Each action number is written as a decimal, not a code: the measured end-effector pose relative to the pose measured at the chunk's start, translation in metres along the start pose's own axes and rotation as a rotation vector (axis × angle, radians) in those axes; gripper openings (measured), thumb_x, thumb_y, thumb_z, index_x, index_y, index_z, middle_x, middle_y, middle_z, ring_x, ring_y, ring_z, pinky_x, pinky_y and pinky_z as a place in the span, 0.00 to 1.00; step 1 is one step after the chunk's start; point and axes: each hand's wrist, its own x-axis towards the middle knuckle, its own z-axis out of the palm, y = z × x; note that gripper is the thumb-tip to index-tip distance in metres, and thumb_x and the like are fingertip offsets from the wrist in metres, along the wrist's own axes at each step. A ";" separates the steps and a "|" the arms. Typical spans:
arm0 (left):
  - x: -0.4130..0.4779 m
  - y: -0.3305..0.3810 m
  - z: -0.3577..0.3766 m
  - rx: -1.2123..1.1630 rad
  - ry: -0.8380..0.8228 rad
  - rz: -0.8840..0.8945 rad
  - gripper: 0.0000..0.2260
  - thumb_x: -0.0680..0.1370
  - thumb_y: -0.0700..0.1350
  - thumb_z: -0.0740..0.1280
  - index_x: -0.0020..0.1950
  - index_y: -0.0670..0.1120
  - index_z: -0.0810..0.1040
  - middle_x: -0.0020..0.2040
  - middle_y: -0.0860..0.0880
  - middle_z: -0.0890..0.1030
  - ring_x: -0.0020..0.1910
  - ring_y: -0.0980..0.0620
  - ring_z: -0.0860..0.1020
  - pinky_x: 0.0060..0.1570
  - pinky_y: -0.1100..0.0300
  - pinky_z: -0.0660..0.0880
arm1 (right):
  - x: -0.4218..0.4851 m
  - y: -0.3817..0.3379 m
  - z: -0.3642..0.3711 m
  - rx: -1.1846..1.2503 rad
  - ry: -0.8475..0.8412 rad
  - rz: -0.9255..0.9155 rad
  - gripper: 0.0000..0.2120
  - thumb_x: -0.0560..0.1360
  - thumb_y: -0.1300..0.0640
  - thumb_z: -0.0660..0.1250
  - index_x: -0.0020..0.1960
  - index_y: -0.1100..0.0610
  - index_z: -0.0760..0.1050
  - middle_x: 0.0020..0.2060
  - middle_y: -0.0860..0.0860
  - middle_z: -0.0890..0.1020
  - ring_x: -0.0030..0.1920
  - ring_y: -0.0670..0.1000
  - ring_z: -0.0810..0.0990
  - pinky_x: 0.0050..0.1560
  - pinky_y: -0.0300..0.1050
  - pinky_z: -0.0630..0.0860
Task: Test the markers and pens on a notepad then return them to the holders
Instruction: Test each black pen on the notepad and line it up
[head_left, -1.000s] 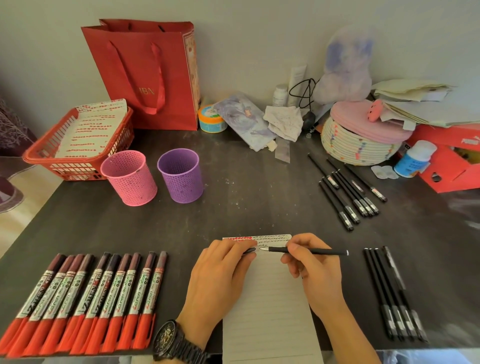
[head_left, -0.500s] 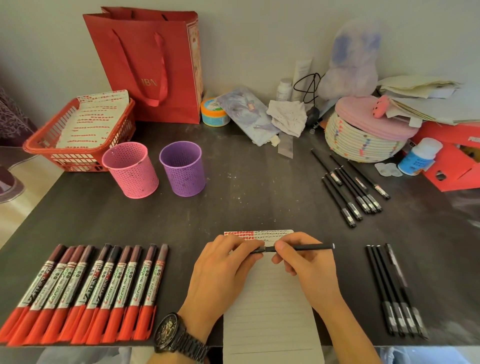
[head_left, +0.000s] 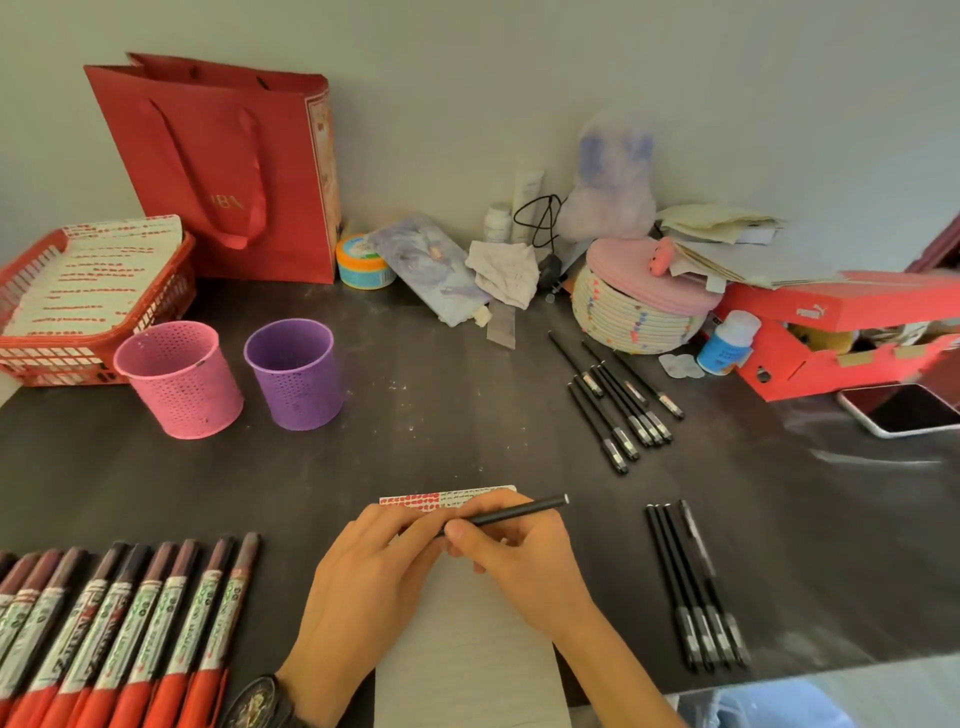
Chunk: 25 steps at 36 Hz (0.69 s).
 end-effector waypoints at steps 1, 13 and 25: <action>0.000 0.000 0.000 -0.012 -0.024 -0.035 0.15 0.80 0.55 0.59 0.62 0.57 0.81 0.54 0.61 0.80 0.50 0.58 0.75 0.44 0.63 0.74 | 0.000 0.000 0.000 0.011 0.006 0.008 0.05 0.74 0.53 0.74 0.49 0.45 0.84 0.44 0.49 0.87 0.46 0.52 0.86 0.40 0.40 0.80; 0.001 0.000 -0.003 0.069 -0.165 -0.287 0.13 0.77 0.53 0.68 0.61 0.55 0.80 0.60 0.57 0.78 0.61 0.54 0.74 0.57 0.56 0.72 | -0.046 -0.030 -0.105 -0.018 0.209 0.154 0.06 0.81 0.62 0.65 0.54 0.57 0.80 0.43 0.56 0.87 0.34 0.52 0.83 0.29 0.41 0.78; 0.001 -0.005 0.000 0.034 -0.187 -0.323 0.13 0.79 0.51 0.66 0.63 0.55 0.79 0.62 0.56 0.77 0.63 0.53 0.71 0.60 0.53 0.72 | -0.069 -0.015 -0.230 -0.816 0.157 0.545 0.13 0.80 0.45 0.65 0.47 0.55 0.74 0.33 0.49 0.85 0.36 0.49 0.85 0.49 0.55 0.82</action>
